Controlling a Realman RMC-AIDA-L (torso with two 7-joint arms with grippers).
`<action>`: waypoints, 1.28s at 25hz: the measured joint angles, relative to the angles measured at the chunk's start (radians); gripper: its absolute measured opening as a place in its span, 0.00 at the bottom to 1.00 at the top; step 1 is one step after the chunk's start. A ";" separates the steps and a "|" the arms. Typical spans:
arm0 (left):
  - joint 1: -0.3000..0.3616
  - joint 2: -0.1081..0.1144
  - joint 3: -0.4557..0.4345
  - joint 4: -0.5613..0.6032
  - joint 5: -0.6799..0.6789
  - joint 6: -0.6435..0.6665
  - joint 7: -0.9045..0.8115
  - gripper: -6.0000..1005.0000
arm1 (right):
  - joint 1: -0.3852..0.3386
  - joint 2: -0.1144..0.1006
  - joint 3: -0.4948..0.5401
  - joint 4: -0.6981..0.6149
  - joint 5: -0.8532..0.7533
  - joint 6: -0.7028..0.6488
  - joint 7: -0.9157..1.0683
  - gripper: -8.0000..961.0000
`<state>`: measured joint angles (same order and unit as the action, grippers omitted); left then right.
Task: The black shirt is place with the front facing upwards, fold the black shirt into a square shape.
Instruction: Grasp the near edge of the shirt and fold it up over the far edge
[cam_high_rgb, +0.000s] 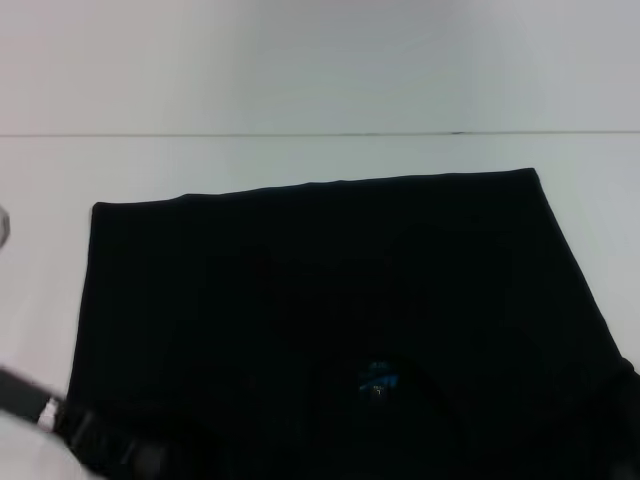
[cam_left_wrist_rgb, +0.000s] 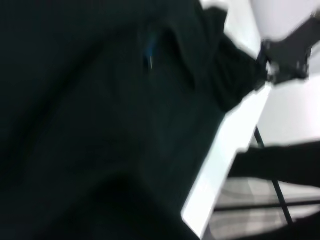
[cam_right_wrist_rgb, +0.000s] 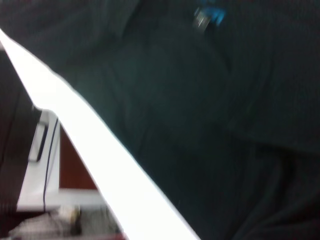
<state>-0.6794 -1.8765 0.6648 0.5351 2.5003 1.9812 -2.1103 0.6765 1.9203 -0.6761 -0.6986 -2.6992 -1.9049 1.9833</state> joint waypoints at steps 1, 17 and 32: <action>-0.011 0.004 -0.049 0.000 0.000 -0.027 -0.003 0.02 | 0.001 -0.002 0.036 0.000 0.000 0.008 0.001 0.08; 0.000 -0.009 -0.454 -0.080 -0.177 -0.603 -0.113 0.02 | -0.007 -0.037 0.456 0.226 0.483 0.536 0.107 0.08; -0.013 -0.101 -0.451 -0.086 -0.296 -0.872 0.014 0.06 | 0.075 0.068 0.454 0.249 0.541 0.881 -0.027 0.08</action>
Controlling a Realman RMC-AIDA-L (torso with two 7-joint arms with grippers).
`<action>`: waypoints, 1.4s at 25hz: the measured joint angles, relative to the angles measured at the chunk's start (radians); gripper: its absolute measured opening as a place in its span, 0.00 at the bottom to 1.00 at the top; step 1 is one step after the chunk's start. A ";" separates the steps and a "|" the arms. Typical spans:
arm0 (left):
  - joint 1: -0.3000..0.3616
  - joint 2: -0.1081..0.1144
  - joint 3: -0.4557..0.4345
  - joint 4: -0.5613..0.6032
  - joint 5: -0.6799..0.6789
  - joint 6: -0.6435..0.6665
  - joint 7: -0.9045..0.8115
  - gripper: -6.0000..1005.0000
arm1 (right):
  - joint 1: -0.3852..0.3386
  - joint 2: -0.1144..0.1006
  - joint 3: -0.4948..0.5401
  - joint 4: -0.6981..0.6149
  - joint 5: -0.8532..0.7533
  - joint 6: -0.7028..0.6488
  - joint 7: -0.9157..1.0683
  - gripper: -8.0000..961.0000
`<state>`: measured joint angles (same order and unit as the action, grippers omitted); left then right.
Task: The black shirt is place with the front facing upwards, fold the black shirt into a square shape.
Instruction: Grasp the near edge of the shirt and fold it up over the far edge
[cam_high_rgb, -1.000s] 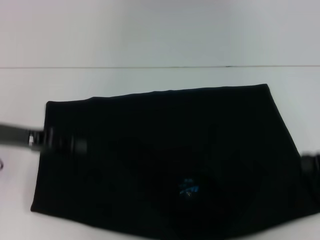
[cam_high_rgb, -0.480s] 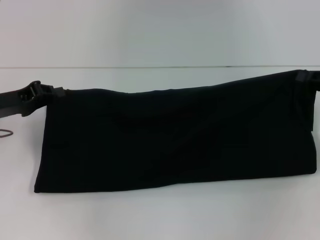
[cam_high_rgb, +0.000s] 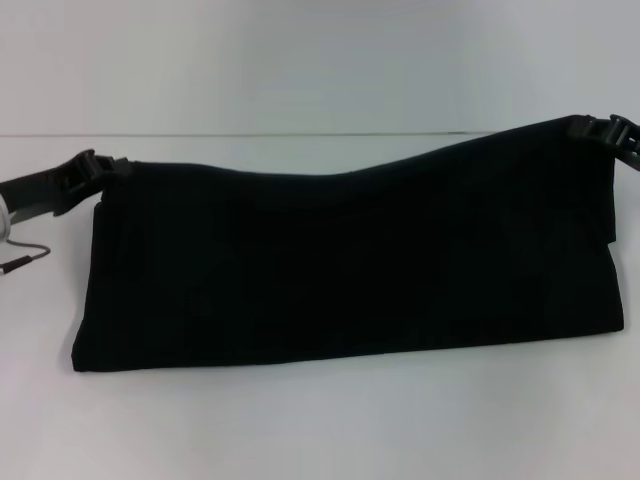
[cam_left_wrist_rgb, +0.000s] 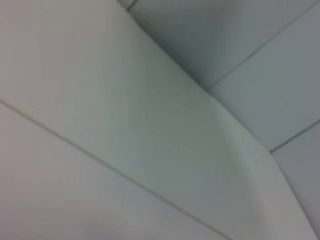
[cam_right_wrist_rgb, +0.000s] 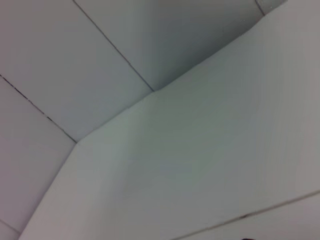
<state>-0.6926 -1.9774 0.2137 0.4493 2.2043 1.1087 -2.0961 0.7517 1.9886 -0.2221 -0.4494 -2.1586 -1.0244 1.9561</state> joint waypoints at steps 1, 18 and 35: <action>-0.002 -0.001 0.001 0.000 -0.013 -0.011 0.006 0.07 | 0.004 0.002 0.000 0.000 0.001 0.011 -0.003 0.08; -0.071 -0.086 0.064 -0.004 -0.038 -0.314 0.091 0.12 | 0.084 0.095 -0.025 0.067 0.071 0.379 -0.234 0.08; -0.071 -0.119 0.063 -0.038 -0.200 -0.441 0.218 0.17 | 0.096 0.101 -0.025 0.156 0.305 0.433 -0.541 0.20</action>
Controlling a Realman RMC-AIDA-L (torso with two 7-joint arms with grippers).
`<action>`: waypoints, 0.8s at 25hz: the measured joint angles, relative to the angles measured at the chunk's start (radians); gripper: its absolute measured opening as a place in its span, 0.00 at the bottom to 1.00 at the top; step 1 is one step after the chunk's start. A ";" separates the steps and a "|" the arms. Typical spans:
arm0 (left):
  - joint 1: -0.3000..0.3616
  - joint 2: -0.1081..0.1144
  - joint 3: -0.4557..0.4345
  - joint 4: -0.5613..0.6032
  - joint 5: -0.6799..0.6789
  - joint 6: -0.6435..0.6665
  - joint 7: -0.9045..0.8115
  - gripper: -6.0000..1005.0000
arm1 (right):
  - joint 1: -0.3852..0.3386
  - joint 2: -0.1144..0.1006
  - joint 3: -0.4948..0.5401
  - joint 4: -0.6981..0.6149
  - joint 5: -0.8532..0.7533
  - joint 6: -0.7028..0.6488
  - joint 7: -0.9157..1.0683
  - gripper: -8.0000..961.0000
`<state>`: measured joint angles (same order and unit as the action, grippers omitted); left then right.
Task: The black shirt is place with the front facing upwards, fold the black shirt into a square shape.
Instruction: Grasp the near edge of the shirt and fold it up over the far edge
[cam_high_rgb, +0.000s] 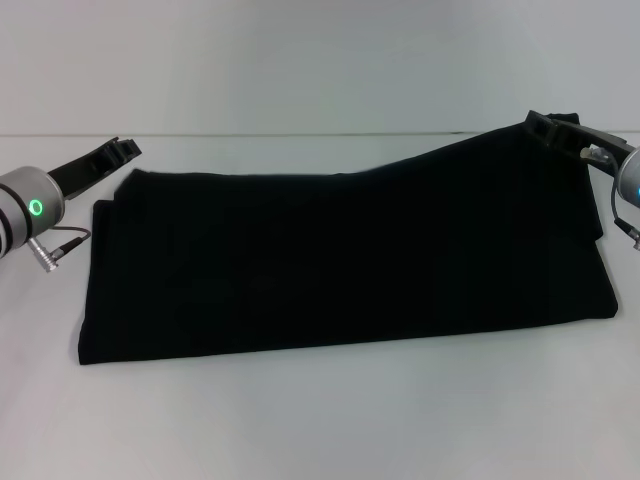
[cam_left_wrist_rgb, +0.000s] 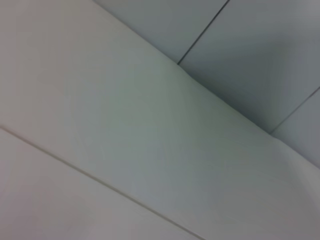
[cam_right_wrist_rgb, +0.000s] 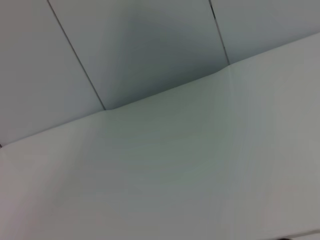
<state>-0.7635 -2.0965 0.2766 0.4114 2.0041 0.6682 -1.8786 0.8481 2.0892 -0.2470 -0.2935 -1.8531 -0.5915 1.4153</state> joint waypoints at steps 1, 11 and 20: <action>0.000 0.000 0.000 -0.001 -0.003 -0.006 0.004 0.17 | 0.000 0.000 0.000 0.001 0.001 0.000 0.000 0.23; 0.006 -0.007 0.001 -0.011 -0.020 0.001 0.010 0.34 | -0.024 0.000 0.004 0.025 0.006 0.004 0.012 0.49; 0.046 -0.009 0.002 0.006 -0.021 0.256 0.104 0.41 | -0.021 -0.002 -0.001 0.022 0.005 0.091 0.041 0.49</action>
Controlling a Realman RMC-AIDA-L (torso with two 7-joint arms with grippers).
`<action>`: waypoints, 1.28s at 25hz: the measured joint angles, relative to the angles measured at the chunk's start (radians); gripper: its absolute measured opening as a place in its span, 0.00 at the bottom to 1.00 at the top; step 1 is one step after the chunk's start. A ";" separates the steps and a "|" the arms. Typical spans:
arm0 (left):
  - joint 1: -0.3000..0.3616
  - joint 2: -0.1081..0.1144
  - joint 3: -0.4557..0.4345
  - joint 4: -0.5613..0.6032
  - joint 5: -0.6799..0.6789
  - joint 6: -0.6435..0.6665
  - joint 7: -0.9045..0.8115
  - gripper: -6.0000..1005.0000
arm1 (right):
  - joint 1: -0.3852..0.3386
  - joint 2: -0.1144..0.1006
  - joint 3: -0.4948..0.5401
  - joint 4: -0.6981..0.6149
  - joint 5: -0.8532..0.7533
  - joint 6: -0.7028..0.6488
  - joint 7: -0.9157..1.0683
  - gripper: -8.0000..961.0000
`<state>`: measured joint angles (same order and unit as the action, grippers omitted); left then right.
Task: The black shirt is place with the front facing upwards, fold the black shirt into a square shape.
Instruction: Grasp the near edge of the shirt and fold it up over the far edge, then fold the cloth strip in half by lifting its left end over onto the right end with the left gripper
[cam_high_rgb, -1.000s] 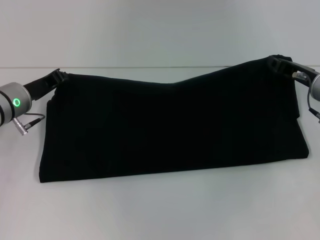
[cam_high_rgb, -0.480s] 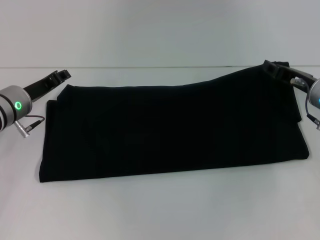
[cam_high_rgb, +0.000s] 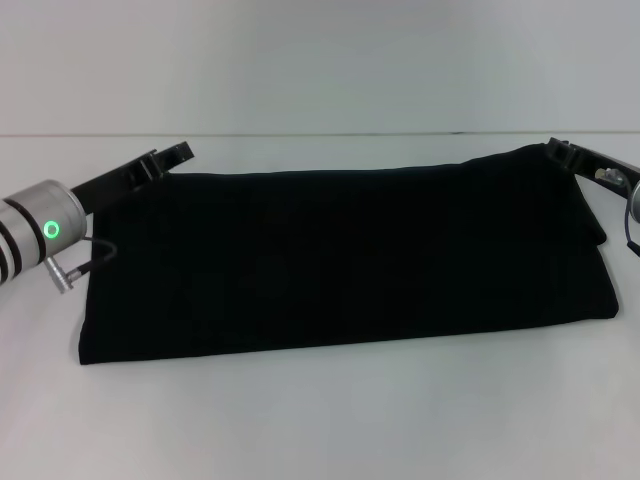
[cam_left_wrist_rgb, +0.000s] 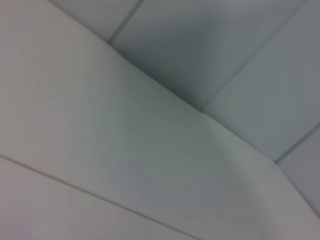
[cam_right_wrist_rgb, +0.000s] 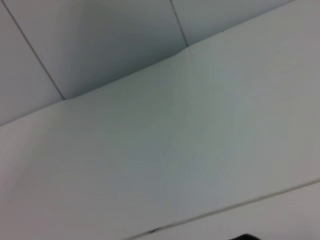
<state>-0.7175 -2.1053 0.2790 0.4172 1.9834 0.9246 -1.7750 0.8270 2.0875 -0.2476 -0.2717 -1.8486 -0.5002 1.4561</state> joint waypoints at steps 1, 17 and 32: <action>0.004 -0.002 0.000 0.001 0.000 0.011 0.007 0.42 | 0.000 -0.001 0.000 -0.002 0.000 0.004 0.001 0.49; 0.154 0.082 -0.002 0.063 -0.081 0.472 -0.038 0.79 | -0.204 -0.029 -0.059 -0.090 0.094 -0.653 -0.144 0.76; 0.272 0.193 0.068 0.147 0.193 0.671 -0.614 0.93 | -0.287 0.005 -0.442 -0.140 -0.005 -0.876 -0.540 0.96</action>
<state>-0.4454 -1.9123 0.3475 0.5639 2.1765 1.5958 -2.3893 0.5395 2.0925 -0.6894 -0.4116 -1.8531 -1.3759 0.9165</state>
